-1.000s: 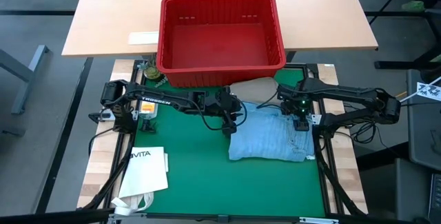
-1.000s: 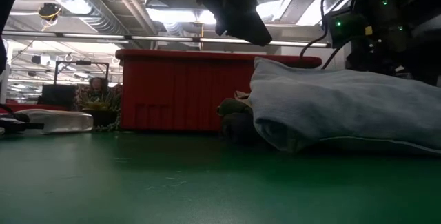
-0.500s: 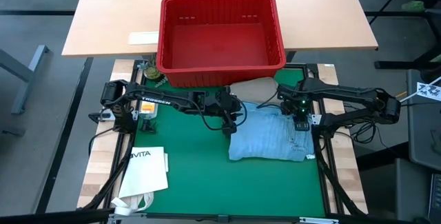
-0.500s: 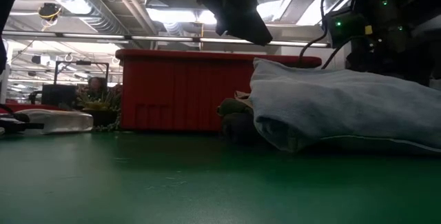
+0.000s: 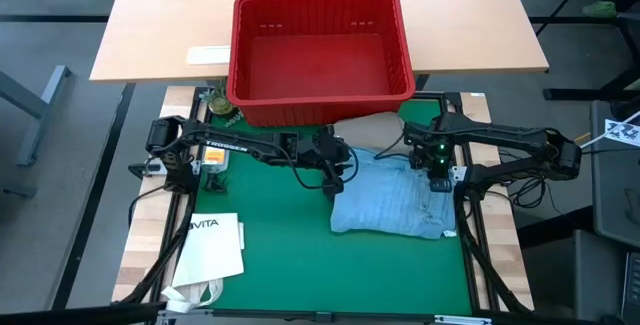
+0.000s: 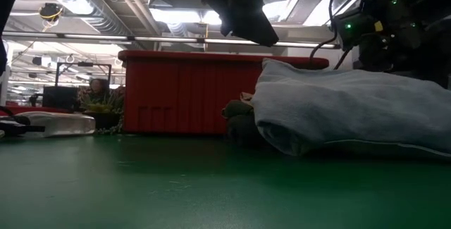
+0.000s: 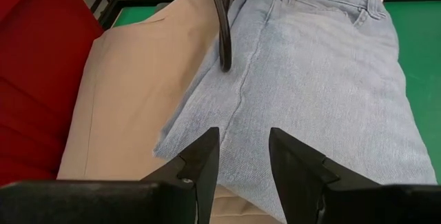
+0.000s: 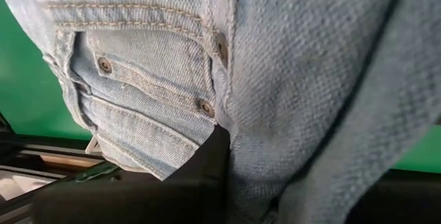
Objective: Fold Laundry from Bin
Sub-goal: Stack the light blue pants on top of the gray shorts
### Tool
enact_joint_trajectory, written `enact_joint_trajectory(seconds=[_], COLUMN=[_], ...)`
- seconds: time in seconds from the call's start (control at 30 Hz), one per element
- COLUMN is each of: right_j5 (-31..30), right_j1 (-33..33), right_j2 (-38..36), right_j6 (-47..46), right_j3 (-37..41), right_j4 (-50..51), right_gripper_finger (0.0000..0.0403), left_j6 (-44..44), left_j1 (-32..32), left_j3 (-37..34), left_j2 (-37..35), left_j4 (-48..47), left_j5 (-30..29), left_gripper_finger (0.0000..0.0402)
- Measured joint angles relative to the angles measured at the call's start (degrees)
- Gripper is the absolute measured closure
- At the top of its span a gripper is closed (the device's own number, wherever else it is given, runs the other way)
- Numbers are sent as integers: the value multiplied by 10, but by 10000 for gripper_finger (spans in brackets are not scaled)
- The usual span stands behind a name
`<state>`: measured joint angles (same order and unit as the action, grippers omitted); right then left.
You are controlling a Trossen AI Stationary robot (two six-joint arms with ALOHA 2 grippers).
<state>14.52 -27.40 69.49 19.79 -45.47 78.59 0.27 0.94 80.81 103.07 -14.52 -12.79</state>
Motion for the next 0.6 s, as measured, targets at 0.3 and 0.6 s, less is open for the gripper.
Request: enact_joint_trajectory(seconds=[0.3, 0.6], right_j5=[-4, -4], right_j1=[0, 0], right_j2=[0, 0], right_j6=[0, 0], right_j3=[0, 0], right_j4=[-4, -5], right_gripper_finger=[337, 336], left_j6=[36, 30], left_j1=[2, 0], left_j3=[0, 0], left_j2=[0, 0], left_j4=[5, 6], left_j5=[-1, 0], left_gripper_finger=[278, 278])
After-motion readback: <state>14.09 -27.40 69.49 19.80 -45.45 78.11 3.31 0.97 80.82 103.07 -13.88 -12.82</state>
